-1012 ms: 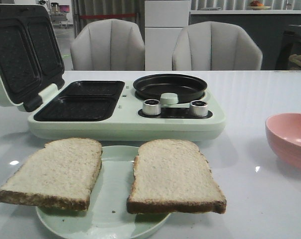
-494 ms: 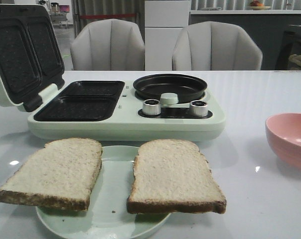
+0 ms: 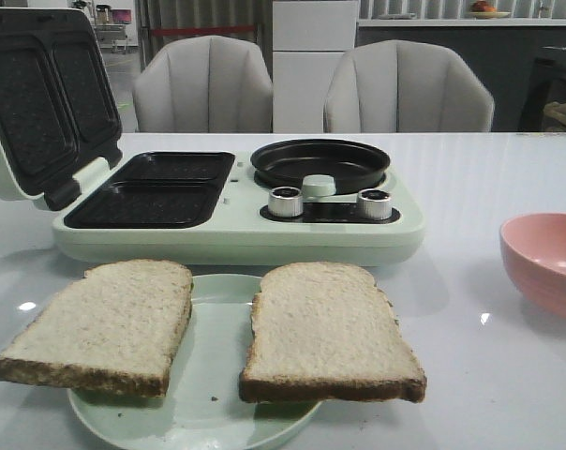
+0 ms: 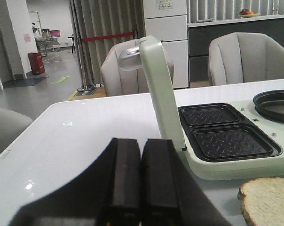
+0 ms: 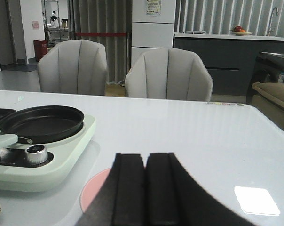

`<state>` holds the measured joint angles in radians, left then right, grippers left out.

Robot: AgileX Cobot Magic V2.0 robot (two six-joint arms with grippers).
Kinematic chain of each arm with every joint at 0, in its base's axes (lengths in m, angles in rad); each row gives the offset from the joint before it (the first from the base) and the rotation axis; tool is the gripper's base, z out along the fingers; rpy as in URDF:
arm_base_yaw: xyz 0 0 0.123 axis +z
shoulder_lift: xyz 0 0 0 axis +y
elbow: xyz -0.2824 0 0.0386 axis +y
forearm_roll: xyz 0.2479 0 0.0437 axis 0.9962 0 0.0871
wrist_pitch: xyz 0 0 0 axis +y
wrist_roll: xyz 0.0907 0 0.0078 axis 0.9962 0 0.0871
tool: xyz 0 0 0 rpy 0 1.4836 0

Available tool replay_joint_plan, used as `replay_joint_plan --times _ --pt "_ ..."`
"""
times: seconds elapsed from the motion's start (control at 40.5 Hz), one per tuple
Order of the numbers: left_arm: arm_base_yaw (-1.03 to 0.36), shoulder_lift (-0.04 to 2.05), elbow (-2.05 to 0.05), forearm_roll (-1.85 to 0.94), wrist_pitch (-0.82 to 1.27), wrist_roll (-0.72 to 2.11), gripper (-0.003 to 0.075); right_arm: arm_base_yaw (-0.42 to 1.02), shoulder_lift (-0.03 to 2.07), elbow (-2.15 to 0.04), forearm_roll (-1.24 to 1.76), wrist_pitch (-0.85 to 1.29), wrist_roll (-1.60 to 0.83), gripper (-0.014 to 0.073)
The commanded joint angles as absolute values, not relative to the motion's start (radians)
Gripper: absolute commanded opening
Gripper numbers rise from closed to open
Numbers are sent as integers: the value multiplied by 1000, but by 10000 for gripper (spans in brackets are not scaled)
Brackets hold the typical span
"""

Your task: Make breakfast with bread and shrimp

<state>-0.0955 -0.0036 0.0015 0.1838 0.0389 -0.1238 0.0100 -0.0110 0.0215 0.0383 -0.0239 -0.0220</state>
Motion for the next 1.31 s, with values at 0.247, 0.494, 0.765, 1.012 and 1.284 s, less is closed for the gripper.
replay_joint_plan --times 0.247,0.494,0.765,1.012,1.284 --pt "-93 0 -287 32 195 -132 101 12 -8 -337 46 170 -23 16" --pt "-93 166 -548 36 431 -132 101 12 205 -580 46 438 -23 16" --pt "-93 298 -556 54 526 -132 101 12 424 -600 46 565 -23 16" --pt "-93 319 -472 59 502 -132 101 12 539 -574 43 616 -23 16" --pt "-93 322 -455 124 563 -132 285 12 582 -573 43 618 -23 251"
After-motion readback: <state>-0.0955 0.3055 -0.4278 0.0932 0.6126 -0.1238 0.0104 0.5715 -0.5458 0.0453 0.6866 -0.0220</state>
